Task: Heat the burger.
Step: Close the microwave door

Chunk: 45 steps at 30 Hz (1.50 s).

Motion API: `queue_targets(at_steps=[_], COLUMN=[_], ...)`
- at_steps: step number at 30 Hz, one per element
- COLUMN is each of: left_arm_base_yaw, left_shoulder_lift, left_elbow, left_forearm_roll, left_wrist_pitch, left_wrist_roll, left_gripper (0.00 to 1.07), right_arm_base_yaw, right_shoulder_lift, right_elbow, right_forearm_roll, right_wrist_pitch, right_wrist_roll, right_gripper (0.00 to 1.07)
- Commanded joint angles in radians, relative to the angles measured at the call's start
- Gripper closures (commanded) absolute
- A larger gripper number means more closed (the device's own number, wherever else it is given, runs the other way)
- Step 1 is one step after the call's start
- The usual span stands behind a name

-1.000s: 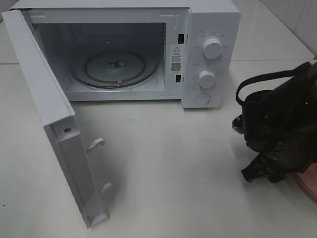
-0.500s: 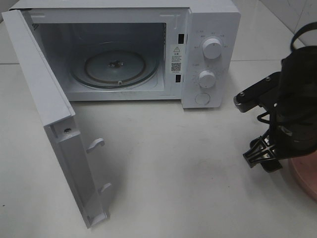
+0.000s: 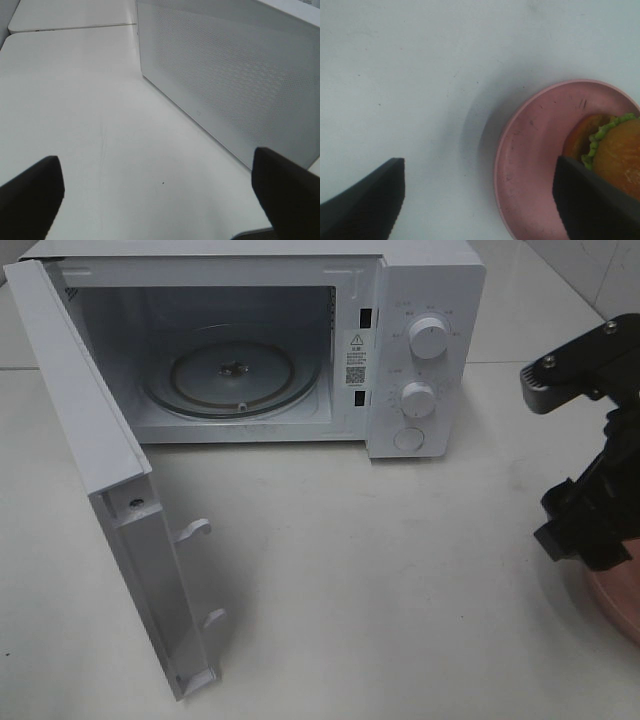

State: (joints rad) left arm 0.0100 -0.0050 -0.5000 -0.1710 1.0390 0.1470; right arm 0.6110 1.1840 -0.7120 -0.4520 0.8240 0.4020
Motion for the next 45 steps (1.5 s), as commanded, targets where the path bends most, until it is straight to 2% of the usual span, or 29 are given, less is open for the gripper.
queue_targets(at_steps=[1, 8, 19, 21, 23, 28, 29, 31, 34, 37, 39, 45], left_arm_base_yaw=[0.004, 0.004, 0.004, 0.004, 0.004, 0.004, 0.004, 0.004, 0.004, 0.004, 0.004, 0.004], left_shoulder_lift=[-0.022, -0.022, -0.022, -0.022, -0.022, -0.022, -0.022, -0.022, -0.022, -0.022, -0.022, -0.022], left_elbow=[0.001, 0.001, 0.001, 0.001, 0.001, 0.001, 0.001, 0.001, 0.001, 0.001, 0.001, 0.001], left_forearm_roll=[-0.001, -0.001, -0.001, -0.001, -0.001, -0.001, -0.001, -0.001, -0.001, -0.001, -0.001, -0.001], left_wrist_pitch=[-0.008, -0.008, -0.008, -0.008, -0.008, -0.008, -0.008, -0.008, -0.008, -0.008, -0.008, -0.008], left_wrist_roll=[0.001, 0.001, 0.001, 0.001, 0.001, 0.001, 0.001, 0.001, 0.001, 0.001, 0.001, 0.001], left_gripper=[0.1, 0.1, 0.1, 0.1, 0.1, 0.1, 0.1, 0.1, 0.1, 0.1, 0.1, 0.1], right_arm_base_yaw=[-0.002, -0.002, -0.002, -0.004, -0.012, -0.091, -0.136, -0.155, -0.246, -0.269, -0.34, -0.432], right_shoulder_lift=[-0.103, -0.259, -0.423, -0.525, -0.55, -0.657, -0.698, -0.717, -0.816, -0.838, -0.937, -1.063], right_elbow=[-0.004, -0.004, 0.003, 0.038, 0.052, 0.112, 0.131, 0.137, 0.158, 0.164, 0.203, 0.206], right_forearm_roll=[0.055, 0.168, 0.186, 0.194, 0.198, 0.248, 0.281, 0.295, 0.344, 0.349, 0.367, 0.386], right_wrist_pitch=[0.029, 0.088, 0.18, 0.196, 0.198, 0.202, 0.202, 0.202, 0.203, 0.203, 0.203, 0.207], right_wrist_roll=[-0.081, -0.19, -0.223, -0.223, -0.224, -0.277, -0.314, -0.326, -0.362, -0.367, -0.369, -0.369], right_gripper=[0.3, 0.3, 0.3, 0.3, 0.3, 0.31, 0.31, 0.31, 0.31, 0.31, 0.31, 0.31])
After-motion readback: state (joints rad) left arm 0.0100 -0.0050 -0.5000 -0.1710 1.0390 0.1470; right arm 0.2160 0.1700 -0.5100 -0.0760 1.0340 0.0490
